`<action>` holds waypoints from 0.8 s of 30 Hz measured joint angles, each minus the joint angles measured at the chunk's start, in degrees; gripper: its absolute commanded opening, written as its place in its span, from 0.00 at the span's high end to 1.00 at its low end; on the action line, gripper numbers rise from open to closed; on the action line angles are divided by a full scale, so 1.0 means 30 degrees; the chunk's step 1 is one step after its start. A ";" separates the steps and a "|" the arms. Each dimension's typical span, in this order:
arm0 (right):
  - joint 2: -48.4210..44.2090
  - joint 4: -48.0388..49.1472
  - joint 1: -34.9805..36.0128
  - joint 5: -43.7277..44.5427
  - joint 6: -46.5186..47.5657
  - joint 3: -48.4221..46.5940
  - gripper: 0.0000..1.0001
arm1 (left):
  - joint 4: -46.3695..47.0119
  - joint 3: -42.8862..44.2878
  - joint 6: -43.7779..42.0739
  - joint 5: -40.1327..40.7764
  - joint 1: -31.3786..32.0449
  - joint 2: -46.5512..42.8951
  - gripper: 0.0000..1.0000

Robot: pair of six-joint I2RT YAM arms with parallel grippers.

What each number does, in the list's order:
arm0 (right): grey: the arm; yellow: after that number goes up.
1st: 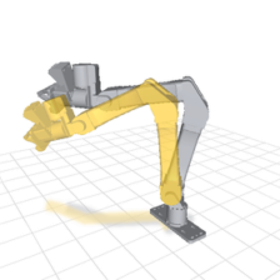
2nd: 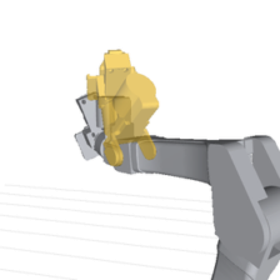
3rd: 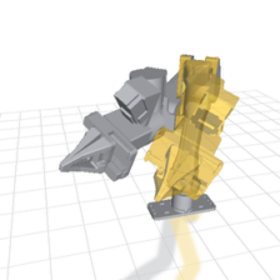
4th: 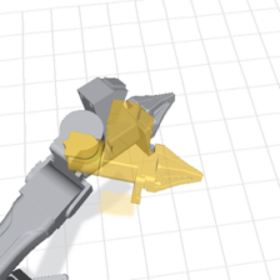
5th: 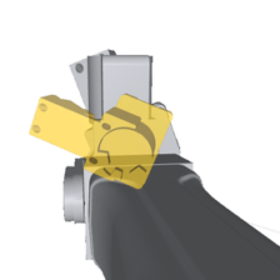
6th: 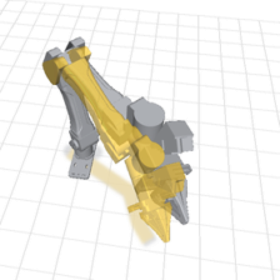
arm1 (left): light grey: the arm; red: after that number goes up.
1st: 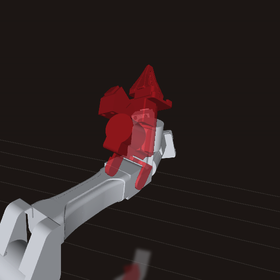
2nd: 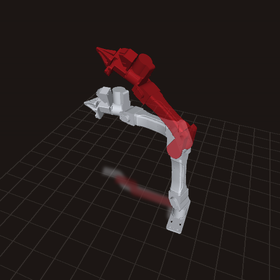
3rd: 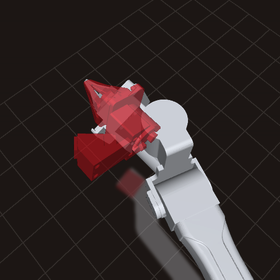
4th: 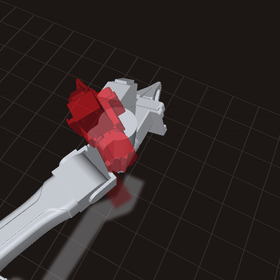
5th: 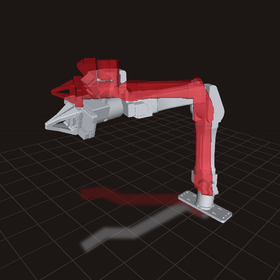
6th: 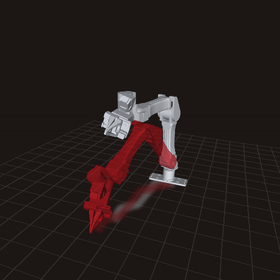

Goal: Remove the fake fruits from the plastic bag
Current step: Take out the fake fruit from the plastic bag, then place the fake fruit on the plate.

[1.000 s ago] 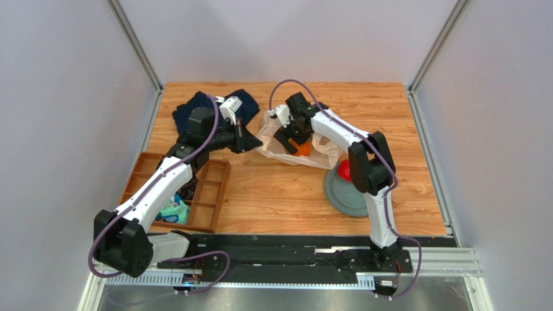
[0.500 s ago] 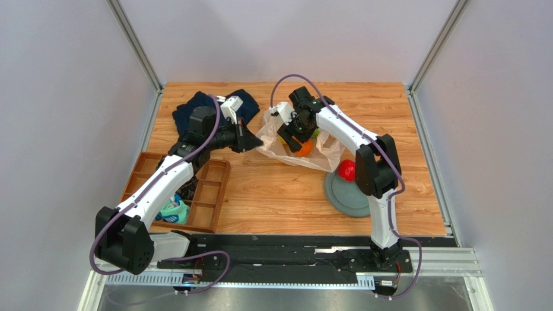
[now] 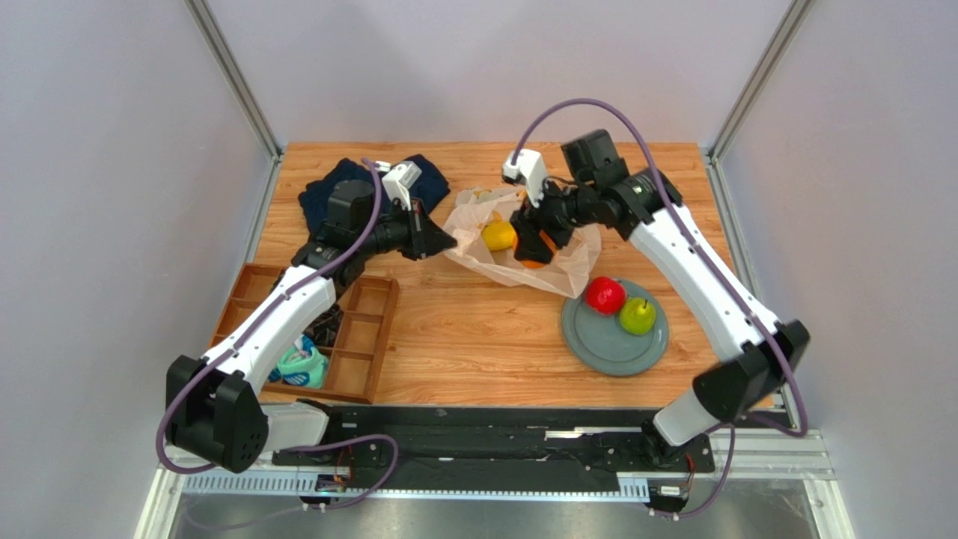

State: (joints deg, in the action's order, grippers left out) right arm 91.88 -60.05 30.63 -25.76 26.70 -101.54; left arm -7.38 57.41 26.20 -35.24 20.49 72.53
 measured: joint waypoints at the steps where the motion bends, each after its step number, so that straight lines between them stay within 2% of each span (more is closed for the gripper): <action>1: -0.0794 -0.0138 0.0000 -0.0175 0.0029 0.0663 0.59 | -0.0007 0.0000 0.0000 0.0022 0.0000 0.0000 1.00; 8: -0.6550 -0.1355 0.0029 -0.0277 0.1610 0.7686 0.58 | -0.0015 0.0000 -0.0058 0.0117 0.0000 0.0000 1.00; 12: -0.8233 -0.1588 0.0029 0.0750 0.3133 1.1744 0.58 | -0.0015 0.0000 -0.0058 0.0131 0.0000 -0.0015 1.00; 17: -0.7868 -0.0146 0.0029 0.2506 0.4539 1.4855 0.57 | -0.0051 0.0000 -0.0342 0.0219 0.0000 -0.0189 1.00; 24: -0.5348 0.3577 0.0029 0.4692 0.5931 1.5497 0.55 | -0.0189 -0.0007 -0.0714 0.0270 -0.0022 -0.0379 1.00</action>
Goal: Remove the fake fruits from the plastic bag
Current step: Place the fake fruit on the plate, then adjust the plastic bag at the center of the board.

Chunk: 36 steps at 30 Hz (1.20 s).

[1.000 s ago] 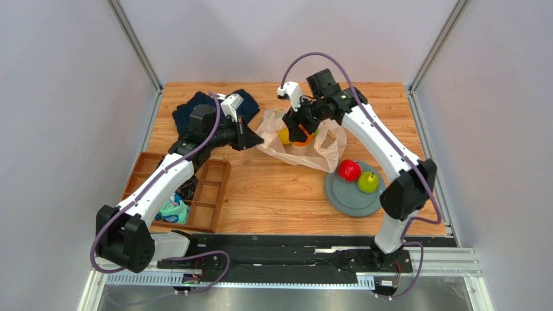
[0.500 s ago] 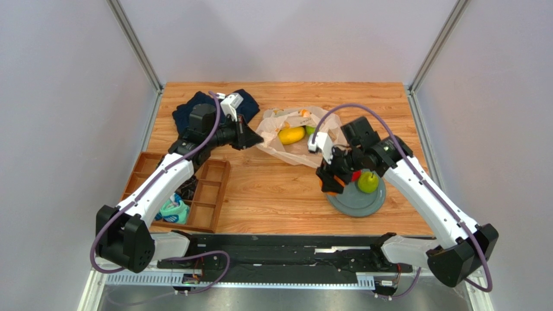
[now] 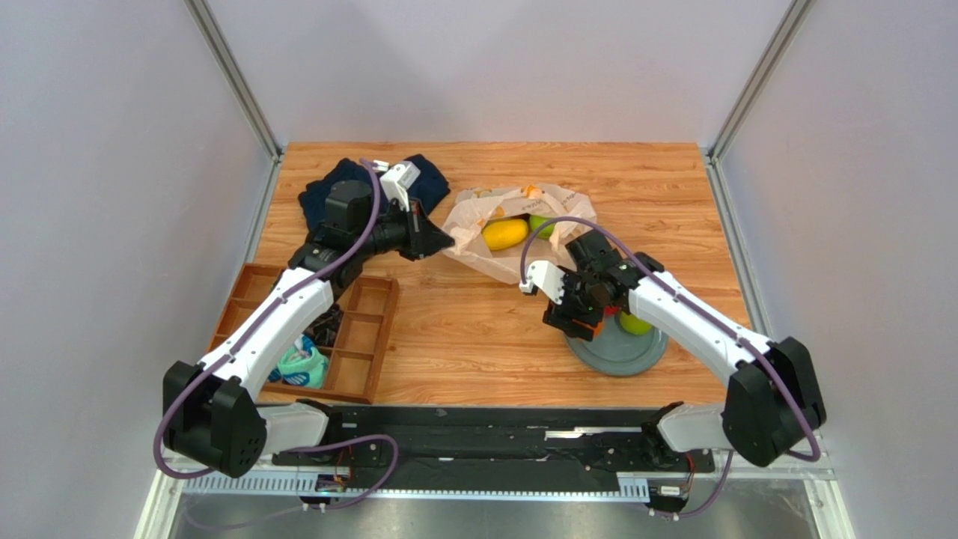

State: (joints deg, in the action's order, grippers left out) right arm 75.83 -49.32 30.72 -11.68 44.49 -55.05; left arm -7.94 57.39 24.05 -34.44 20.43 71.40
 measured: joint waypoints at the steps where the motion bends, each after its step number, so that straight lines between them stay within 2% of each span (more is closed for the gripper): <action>1: 0.0328 0.0474 0.0000 0.0270 0.0197 0.0000 0.55 | -0.0015 -0.0007 -0.0058 0.0000 -0.0022 -0.0015 1.00; 4: 0.1450 0.1647 0.0000 0.1115 0.0794 0.0000 0.49 | -0.0044 -0.0073 -0.0138 0.0007 -0.0175 -0.0080 1.00; 10: 0.3366 0.2849 0.0000 0.2535 0.1392 -0.0007 0.27 | -0.0175 -0.0219 -0.0204 0.0000 -0.0452 -0.0168 1.00; 11: 0.3417 0.2885 0.0000 0.2696 0.1428 -0.0007 0.16 | -0.0204 -0.0219 -0.0211 0.0000 -0.0474 -0.0168 1.00; 14: 0.3424 0.3060 -0.0007 0.2892 0.1435 -0.0007 0.00 | -0.0270 -0.0226 -0.0211 0.0000 -0.0488 -0.0182 1.00; 21: 0.3133 0.1705 0.0000 0.2361 0.1326 -0.1144 0.00 | -0.0277 -0.0466 -0.0204 -0.0015 -0.0503 -0.0204 1.00; 25: 0.2178 -0.0976 0.0007 0.0750 0.0954 -0.3738 0.00 | -0.0270 -0.0517 -0.0204 -0.0015 -0.0503 -0.0262 1.00; 29: 0.0707 -0.3242 0.0102 -0.2084 0.0073 -0.7140 0.02 | -0.0168 -0.0736 -0.0197 -0.0095 -0.0503 -0.0590 1.00; 31: 0.0270 -0.3687 0.0153 -0.3359 -0.0860 -0.8692 0.08 | -0.0080 -0.0860 -0.0197 -0.0197 -0.0503 -0.0750 1.00; 34: 0.0561 -0.3679 0.0255 -0.4503 -0.2390 -1.0346 0.29 | -0.0029 -0.1020 -0.0211 -0.0372 -0.0503 -0.1027 1.00; 36: 0.1268 -0.3228 0.0277 -0.4867 -0.3140 -1.0987 0.34 | -0.0131 -0.1100 -0.0357 -0.0459 -0.0503 -0.1311 1.00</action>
State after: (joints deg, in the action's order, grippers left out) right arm 79.64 -59.00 31.55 -26.28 35.07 -88.01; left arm -8.34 54.08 22.98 -35.81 18.92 67.46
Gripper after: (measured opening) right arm 0.765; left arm 0.007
